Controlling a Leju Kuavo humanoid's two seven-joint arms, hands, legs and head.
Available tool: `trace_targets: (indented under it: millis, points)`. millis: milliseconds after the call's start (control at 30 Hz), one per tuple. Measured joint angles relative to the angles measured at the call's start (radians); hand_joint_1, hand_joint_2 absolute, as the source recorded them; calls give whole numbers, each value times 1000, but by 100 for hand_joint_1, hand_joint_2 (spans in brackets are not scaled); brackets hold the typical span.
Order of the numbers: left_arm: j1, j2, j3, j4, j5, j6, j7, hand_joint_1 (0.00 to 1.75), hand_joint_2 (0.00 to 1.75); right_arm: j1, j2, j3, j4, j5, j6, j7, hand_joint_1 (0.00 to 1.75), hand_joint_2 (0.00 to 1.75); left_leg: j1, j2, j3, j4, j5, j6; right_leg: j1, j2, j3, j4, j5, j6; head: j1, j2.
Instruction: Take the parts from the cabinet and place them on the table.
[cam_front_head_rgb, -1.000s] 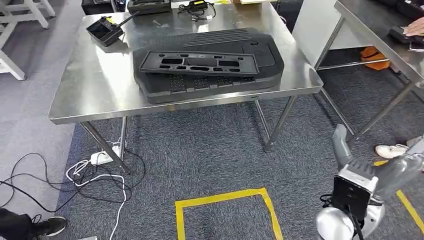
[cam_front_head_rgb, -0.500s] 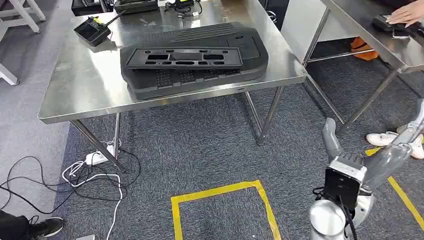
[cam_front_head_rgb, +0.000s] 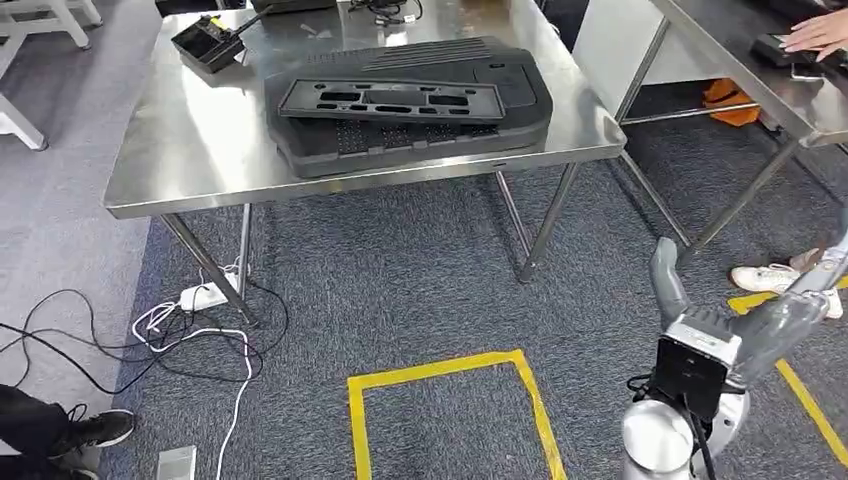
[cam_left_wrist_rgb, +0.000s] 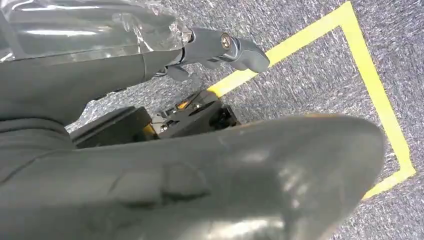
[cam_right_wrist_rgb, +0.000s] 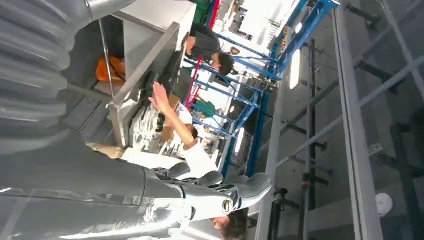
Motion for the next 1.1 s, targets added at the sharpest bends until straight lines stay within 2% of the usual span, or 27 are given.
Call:
trace_targets:
  millis: [33,100,133,167,200,233,300,333,367,400,433,467,500,533,600,667,700,733,800,833,867,900,933,1000,1033,1067,1100]
  points:
    - [-1,0,0,0,0,-1,-1,0,0,-1,0,0,1,0,0,0,0,175,-1,0,-1,-1,4,-7,9,3,-9,11,22,-8,-1,0]
    - [-4,0,0,0,-1,-3,-1,0,0,-3,0,0,2,1,0,-5,0,175,0,0,0,0,13,-19,9,3,-15,7,25,-11,3,0]
    - [-4,0,0,0,-1,-4,-1,0,0,-4,0,0,2,0,0,-6,0,175,0,-1,-1,-3,20,-28,9,3,-18,7,29,-20,3,0]
    - [-4,0,0,0,-1,-5,-1,0,0,-5,1,0,5,0,0,-8,0,175,-2,-2,-7,8,12,-34,-5,-2,-23,-8,41,-33,1,0]
    - [-4,0,0,0,-2,-7,-1,0,0,-7,2,0,5,0,0,-11,0,175,-2,-6,-16,23,-12,-41,-4,-2,-29,-7,50,-38,-1,0]
    - [-4,0,0,0,-2,-9,-1,0,0,-9,2,-1,7,-2,0,-15,0,0,0,-7,-34,75,-67,-46,-4,-1,-41,-7,58,-47,-12,0]
    - [-4,0,0,0,-3,-11,-1,0,0,-11,2,-2,10,-3,0,-21,0,0,6,-7,-76,219,-162,-53,-3,-1,-61,-6,71,-49,-25,0]
    - [-4,0,0,0,-5,-13,-1,0,0,-13,2,-2,11,-7,0,-27,0,0,7,-7,-90,283,-188,-56,-3,-1,-72,-4,78,-49,-26,0]
    - [-4,0,0,0,-5,-14,-2,0,0,-13,2,-2,13,-11,0,-35,0,0,9,-7,-87,308,-184,-57,-3,-2,-82,-1,84,-47,-28,0]
    - [-4,0,-1,0,-6,-17,-3,0,0,-14,2,-3,15,-14,0,-42,0,0,11,-7,-61,286,-157,-57,-3,-2,-91,3,88,-47,-30,0]
    - [-4,0,-1,0,-6,-17,-4,0,0,-14,2,-5,16,-18,0,-49,0,0,12,-7,-21,228,-122,-55,-3,-2,-97,5,91,-44,-31,0]
    - [-5,1,-1,0,-7,-18,-4,0,0,-15,3,-8,18,-21,0,-54,0,0,13,-7,42,129,-83,-52,-4,-2,-102,9,94,-40,-31,0]
    - [-6,1,-1,0,-7,-18,-4,0,0,-17,3,-11,19,-21,0,-56,0,0,13,-8,98,38,-61,-47,-4,-1,-104,11,96,-36,-32,0]
    - [-9,1,-1,0,-7,-18,-4,0,0,-21,3,-13,19,-21,0,-58,0,0,8,-10,128,-26,-70,-42,2,-1,-108,14,99,-31,-33,0]
    - [-12,1,-1,0,-7,-17,-4,0,0,-29,5,-17,19,-21,0,-58,0,0,4,-11,124,-37,-69,-39,-2,-3,-111,13,112,-18,-32,0]
    - [-10,1,-1,0,-6,-17,-4,0,0,-29,5,-20,19,-21,0,-54,0,0,4,-10,117,-39,-61,-26,1,-2,-112,10,122,-5,-31,0]
    - [-11,1,-1,0,-6,-17,-5,0,0,-28,5,-22,19,-21,0,-47,0,0,13,-3,112,-54,-49,-13,0,1,-117,22,111,-4,-31,0]
    - [-12,1,-1,0,-5,-16,-7,0,0,-28,4,-25,19,-20,0,-34,0,0,12,-2,103,-57,-37,-3,1,2,-137,60,67,0,-26,0]
    - [-13,1,-1,0,-8,-18,-8,0,0,-25,4,-26,19,-16,0,-8,0,0,9,0,81,-52,-25,7,-1,2,-193,212,-33,3,-13,0]
    - [-12,1,-1,0,-8,-21,-8,0,0,-22,2,-26,20,-12,0,4,0,0,8,0,71,-49,-20,8,-1,2,-215,285,-66,5,-11,0]
    - [-11,1,-1,0,-9,-22,-8,0,0,-20,-1,-26,22,-8,0,15,0,175,7,1,63,-45,-17,7,-1,2,-220,320,-73,7,-10,0]
    - [-10,2,-1,0,-9,-23,-8,0,0,-18,-3,-26,23,-1,0,29,0,175,6,1,54,-40,-14,6,-1,2,-203,305,-56,8,-8,0]
    - [-10,2,-1,0,-9,-24,-9,0,0,-18,-6,-26,26,4,0,44,0,175,6,1,46,-32,-13,5,-2,1,-161,246,-23,7,-7,0]
    - [-11,2,-1,0,-9,-26,-9,0,0,-18,-11,-26,29,13,0,70,0,175,7,1,34,-16,-12,3,-2,1,-50,60,49,1,-2,0]
    - [-11,2,-1,0,-10,-27,-9,0,0,-18,-14,-26,31,16,0,81,0,175,6,1,28,-12,-11,-1,-2,1,-30,13,27,-4,3,0]
    - [-11,2,-1,0,-11,-27,-9,0,0,-17,-17,-26,35,19,0,97,0,175,-3,-1,22,0,-10,-8,4,2,-37,7,44,-10,6,0]
    - [-11,2,-1,0,-12,-27,-9,0,0,-15,-19,-27,40,19,0,111,0,175,-1,0,18,-2,-5,-16,4,2,-43,13,46,-14,4,0]
